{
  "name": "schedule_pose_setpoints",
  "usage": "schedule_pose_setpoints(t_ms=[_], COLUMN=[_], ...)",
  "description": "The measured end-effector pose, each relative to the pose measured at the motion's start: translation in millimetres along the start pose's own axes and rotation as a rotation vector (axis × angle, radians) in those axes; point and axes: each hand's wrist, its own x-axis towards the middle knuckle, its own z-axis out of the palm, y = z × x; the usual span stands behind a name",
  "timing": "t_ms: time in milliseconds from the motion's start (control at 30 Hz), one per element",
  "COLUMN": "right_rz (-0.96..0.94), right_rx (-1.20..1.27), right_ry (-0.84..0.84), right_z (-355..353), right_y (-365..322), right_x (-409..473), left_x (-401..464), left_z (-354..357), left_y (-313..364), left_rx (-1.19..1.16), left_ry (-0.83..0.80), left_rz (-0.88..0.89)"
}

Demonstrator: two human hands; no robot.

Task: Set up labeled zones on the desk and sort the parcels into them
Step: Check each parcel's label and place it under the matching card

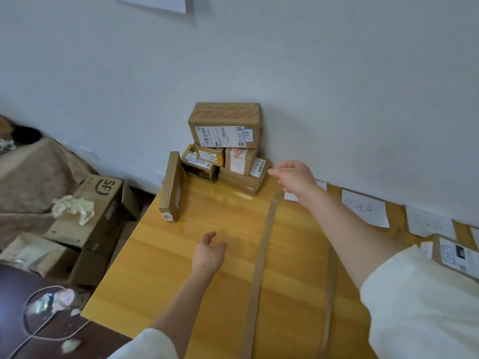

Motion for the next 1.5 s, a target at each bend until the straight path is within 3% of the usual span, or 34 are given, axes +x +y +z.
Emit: schedule_pose_setpoints(t_ms=[167, 300, 500, 767, 900, 1033, 1167, 1300, 1500], right_rz=[-0.392, -0.563, -0.642, -0.575, -0.524, -0.45, -0.195, -0.112, -0.056], right_rx=[-0.41, -0.678, -0.981, -1.086, -0.934, -0.446, 0.018, 0.202, 0.284], right_ry=[0.126, 0.152, 0.115, 0.154, 0.098, 0.053, -0.055, -0.165, -0.24], right_z=[15.2, 34.3, 52.6, 55.2, 50.8, 41.3, 32.9, 26.7, 19.6], right_y=[-57.9, -87.5, -107.5, -110.8, -110.5, -98.1, -82.0, -63.5, -32.1], right_x=[25.9, 52.1, 81.7, 91.5, 81.4, 56.2, 26.5, 4.3, -25.3], left_x=[27.7, 48.2, 60.8, 63.0, 61.7, 58.0, 50.4, 40.3, 26.1], left_z=[-15.8, -22.5, -20.1, -14.5, -13.3, -12.6, -11.3, -8.2, -5.0], left_y=[2.7, -0.2, -10.5, -13.7, -14.1, -19.2, -24.0, -25.4, -25.5], left_rx=[0.121, 0.312, 0.437, 0.397, 0.369, 0.368, 0.376, 0.39, 0.395], left_ry=[-0.005, -0.026, -0.083, -0.07, -0.069, -0.088, -0.099, -0.122, -0.176], left_rz=[0.057, 0.076, 0.075, 0.076, 0.068, 0.076, 0.092, 0.099, 0.076])
